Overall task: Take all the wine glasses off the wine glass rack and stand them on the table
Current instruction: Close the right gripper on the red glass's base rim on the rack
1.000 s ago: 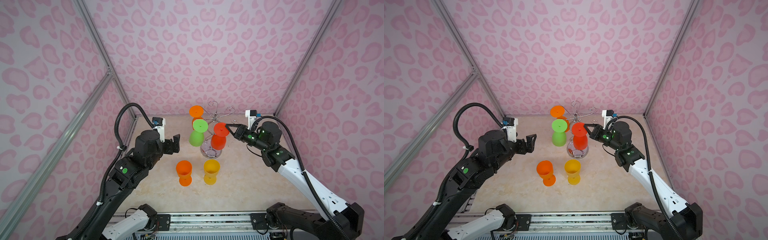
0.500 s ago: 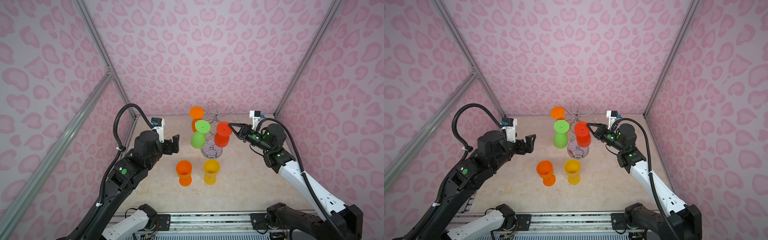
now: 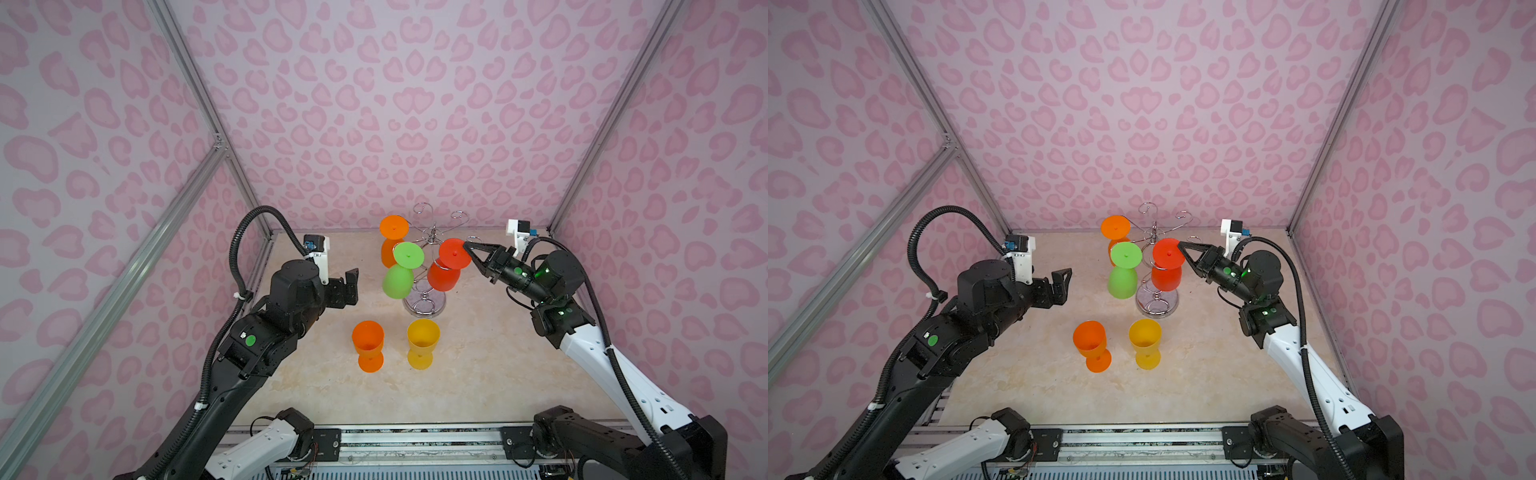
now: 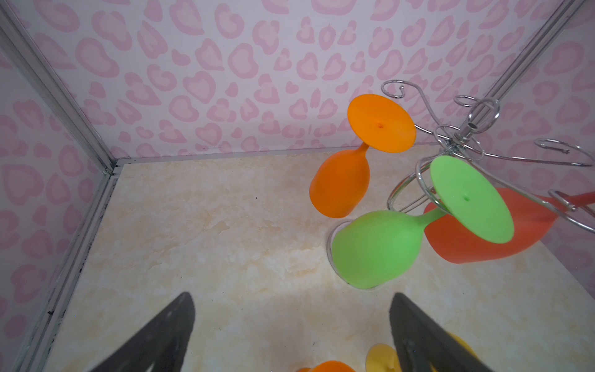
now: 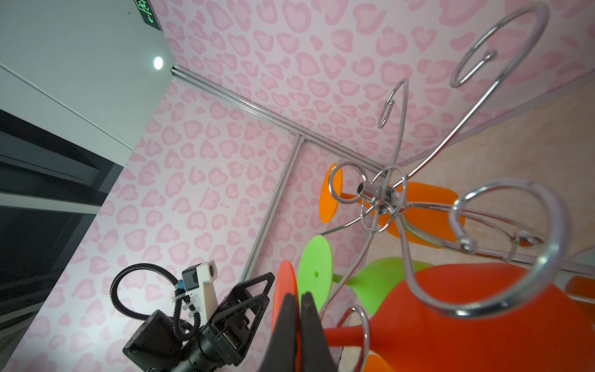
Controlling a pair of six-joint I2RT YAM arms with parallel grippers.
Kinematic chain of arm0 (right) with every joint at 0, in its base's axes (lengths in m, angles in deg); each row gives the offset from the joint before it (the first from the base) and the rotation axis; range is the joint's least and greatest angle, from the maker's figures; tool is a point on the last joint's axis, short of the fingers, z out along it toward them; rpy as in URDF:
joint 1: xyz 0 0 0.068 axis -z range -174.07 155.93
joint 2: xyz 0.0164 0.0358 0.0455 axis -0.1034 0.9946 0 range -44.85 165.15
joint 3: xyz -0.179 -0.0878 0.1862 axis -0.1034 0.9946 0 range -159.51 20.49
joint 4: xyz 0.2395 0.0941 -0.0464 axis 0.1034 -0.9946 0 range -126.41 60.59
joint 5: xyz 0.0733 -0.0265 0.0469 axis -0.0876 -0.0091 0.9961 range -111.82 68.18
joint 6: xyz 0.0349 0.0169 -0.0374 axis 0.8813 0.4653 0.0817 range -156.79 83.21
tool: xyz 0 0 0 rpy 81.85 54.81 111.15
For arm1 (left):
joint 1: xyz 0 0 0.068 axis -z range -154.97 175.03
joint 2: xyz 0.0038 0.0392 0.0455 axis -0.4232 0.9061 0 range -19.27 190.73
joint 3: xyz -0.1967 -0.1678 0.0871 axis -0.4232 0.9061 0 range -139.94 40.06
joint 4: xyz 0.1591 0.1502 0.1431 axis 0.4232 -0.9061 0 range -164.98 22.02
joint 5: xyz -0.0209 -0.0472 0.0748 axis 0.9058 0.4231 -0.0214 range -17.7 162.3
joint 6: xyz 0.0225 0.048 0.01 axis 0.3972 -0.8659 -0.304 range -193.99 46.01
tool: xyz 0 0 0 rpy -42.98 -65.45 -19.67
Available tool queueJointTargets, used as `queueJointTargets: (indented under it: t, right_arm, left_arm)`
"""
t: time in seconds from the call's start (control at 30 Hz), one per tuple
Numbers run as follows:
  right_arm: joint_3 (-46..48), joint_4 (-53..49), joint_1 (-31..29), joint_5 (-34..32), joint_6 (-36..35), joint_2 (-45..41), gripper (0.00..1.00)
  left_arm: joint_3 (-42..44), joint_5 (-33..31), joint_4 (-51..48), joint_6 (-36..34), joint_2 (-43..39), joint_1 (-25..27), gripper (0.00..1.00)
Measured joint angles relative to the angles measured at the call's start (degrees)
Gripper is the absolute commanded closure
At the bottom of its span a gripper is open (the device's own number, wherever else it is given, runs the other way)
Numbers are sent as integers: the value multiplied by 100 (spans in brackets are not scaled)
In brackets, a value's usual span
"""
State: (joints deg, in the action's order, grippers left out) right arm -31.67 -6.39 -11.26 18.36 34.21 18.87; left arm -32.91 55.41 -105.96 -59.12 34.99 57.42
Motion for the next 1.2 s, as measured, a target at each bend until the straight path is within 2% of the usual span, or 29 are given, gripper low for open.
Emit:
queueJointTargets:
  t: [0.3,0.77,0.97,1.2]
  right_arm:
    - [37,-107,-50,63,-7,-155,100]
    - [-9,-199,-581,-79,-63,116,100]
    - [-299,-407,-645,-267,-125,251,100]
    - [-807,-1117,-717,-490,-326,356,100]
  left_arm:
    - [-2,42,0,-17,15,-42,4]
    - [76,61,7,-15,7,-92,4]
    - [131,61,7,-15,-57,-114,4]
    - [208,63,13,-9,-81,-136,4]
